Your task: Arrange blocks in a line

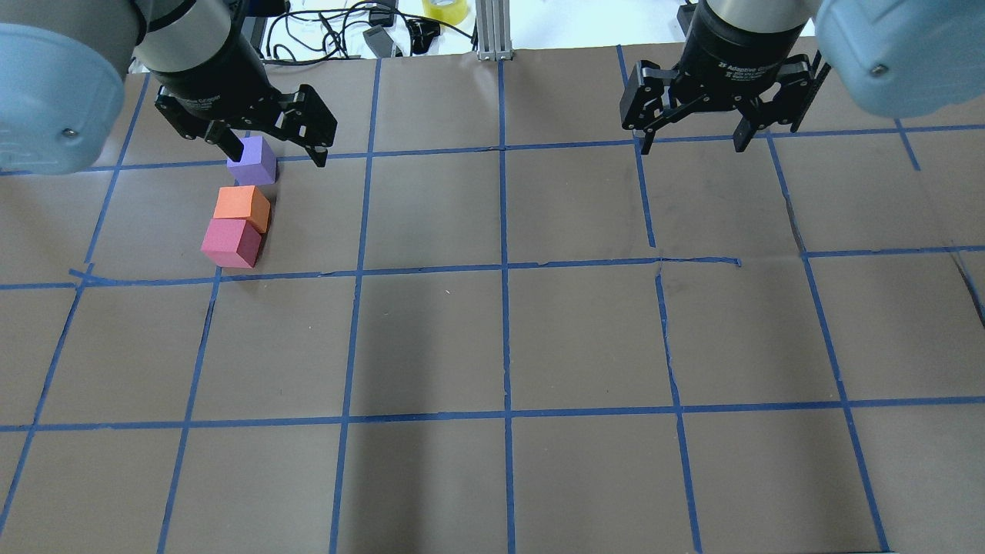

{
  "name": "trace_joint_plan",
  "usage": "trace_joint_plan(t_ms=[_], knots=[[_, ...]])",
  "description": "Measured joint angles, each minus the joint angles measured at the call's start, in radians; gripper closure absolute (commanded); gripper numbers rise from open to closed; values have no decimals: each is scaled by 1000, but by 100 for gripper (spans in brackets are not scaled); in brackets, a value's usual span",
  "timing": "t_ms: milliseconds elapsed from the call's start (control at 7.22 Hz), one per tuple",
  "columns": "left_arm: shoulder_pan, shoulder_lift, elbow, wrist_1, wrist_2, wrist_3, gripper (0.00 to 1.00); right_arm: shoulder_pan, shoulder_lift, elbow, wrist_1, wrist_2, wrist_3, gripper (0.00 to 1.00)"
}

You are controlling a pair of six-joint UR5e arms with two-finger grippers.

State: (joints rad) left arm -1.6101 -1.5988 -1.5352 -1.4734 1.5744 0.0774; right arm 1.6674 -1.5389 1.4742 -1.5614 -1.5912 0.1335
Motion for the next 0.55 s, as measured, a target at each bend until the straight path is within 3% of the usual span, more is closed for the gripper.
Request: trace_joint_plan(t_ms=[554], knots=[[-1, -1, -6, -1, 0, -1, 0, 0, 0, 0, 0, 0, 0, 0]])
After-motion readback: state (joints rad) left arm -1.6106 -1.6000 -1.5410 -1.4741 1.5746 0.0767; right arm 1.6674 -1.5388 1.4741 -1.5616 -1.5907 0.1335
